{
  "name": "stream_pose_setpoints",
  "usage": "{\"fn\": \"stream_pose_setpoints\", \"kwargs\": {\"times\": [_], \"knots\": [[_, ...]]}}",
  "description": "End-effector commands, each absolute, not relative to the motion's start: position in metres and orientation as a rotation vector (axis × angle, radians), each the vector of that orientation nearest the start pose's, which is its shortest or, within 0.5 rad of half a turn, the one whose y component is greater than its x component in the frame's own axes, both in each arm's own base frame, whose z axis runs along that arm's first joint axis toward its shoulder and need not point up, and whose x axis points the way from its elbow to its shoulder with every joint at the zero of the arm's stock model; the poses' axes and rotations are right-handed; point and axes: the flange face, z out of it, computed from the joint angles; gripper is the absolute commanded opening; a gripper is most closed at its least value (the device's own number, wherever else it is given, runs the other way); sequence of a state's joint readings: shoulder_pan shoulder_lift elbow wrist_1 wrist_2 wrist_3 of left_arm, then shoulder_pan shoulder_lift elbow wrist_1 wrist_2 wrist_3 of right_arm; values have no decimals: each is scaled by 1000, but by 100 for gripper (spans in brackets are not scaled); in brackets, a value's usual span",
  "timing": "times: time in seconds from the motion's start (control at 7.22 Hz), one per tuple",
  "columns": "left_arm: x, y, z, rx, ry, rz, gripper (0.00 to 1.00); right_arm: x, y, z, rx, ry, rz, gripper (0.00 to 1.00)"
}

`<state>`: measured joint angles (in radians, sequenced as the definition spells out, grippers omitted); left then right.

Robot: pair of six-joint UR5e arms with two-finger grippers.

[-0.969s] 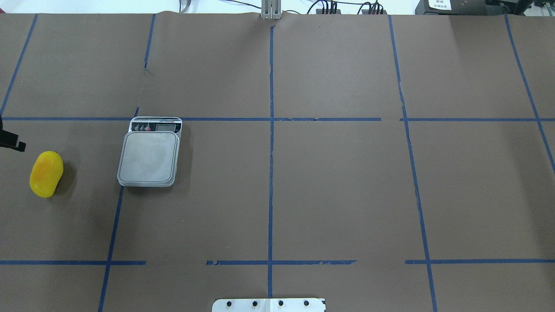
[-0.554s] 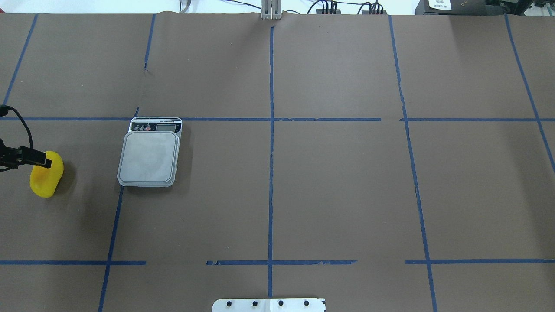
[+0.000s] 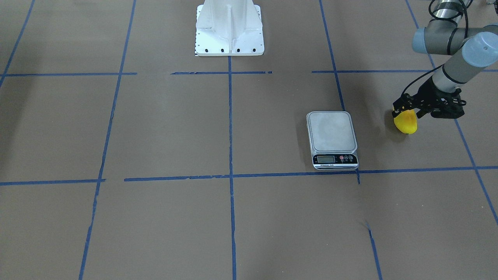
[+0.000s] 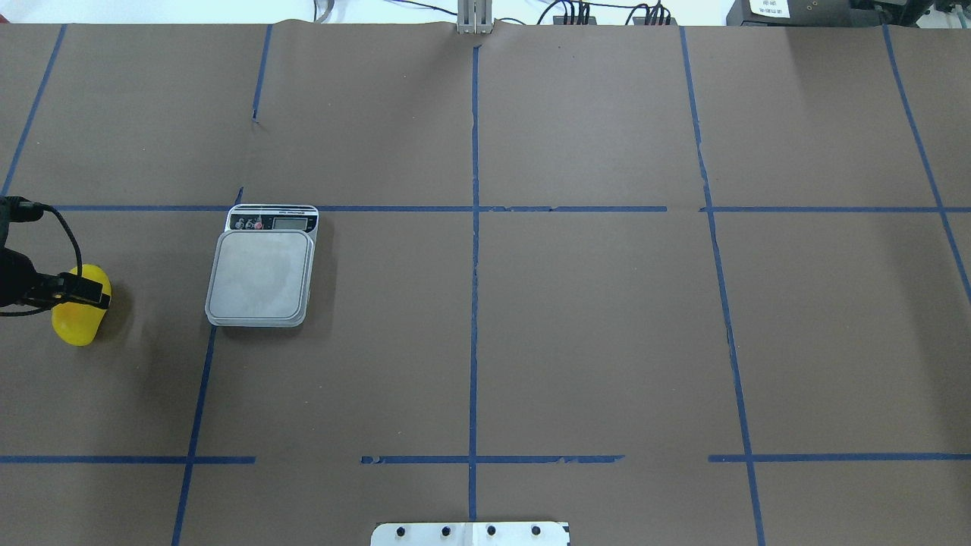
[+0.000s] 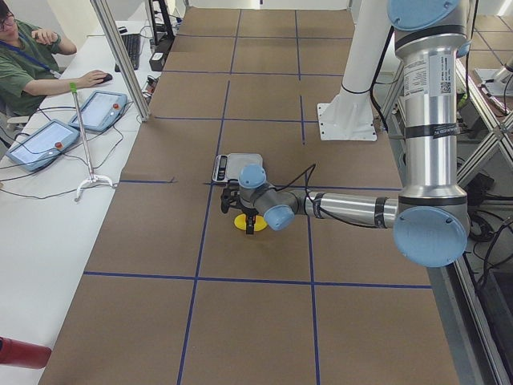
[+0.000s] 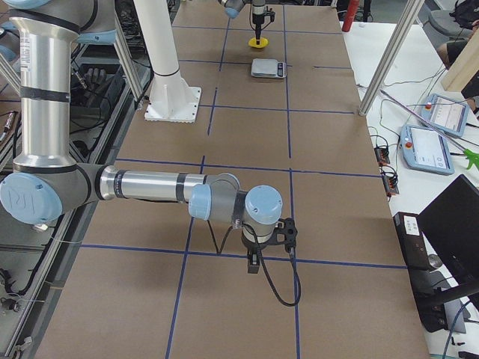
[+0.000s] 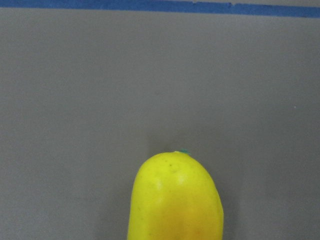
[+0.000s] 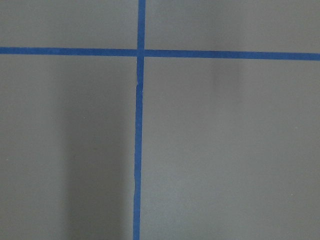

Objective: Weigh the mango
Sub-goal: 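Lower the left gripper onto the yellow mango and close it, then lift the mango with the left gripper and carry it toward the scale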

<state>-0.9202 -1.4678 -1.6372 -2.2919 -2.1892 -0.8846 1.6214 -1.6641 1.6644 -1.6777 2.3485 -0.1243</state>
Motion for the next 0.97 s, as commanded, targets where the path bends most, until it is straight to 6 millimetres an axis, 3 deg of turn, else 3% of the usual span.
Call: {"fn": "stream_pose_setpoints", "kwargs": {"times": [0.0, 0.14, 0.28, 0.42, 0.69, 0.83], "knots": [[231, -425, 603, 66, 873, -8, 91, 86, -440, 667, -32, -783, -29, 100], [231, -425, 603, 68, 872, -1, 48, 86, -441, 666, -31, -783, -29, 100], [229, -423, 600, 73, 875, 4, 12, 86, -440, 667, -34, -783, -28, 100], [224, -422, 586, 89, 896, 10, 0, 86, -440, 667, -34, -783, -28, 100], [205, -392, 546, 66, 966, 63, 0, 86, -440, 667, -34, -783, -28, 100], [201, -393, 520, 58, 986, 64, 0, 86, -441, 666, -31, -783, -29, 100]]}}
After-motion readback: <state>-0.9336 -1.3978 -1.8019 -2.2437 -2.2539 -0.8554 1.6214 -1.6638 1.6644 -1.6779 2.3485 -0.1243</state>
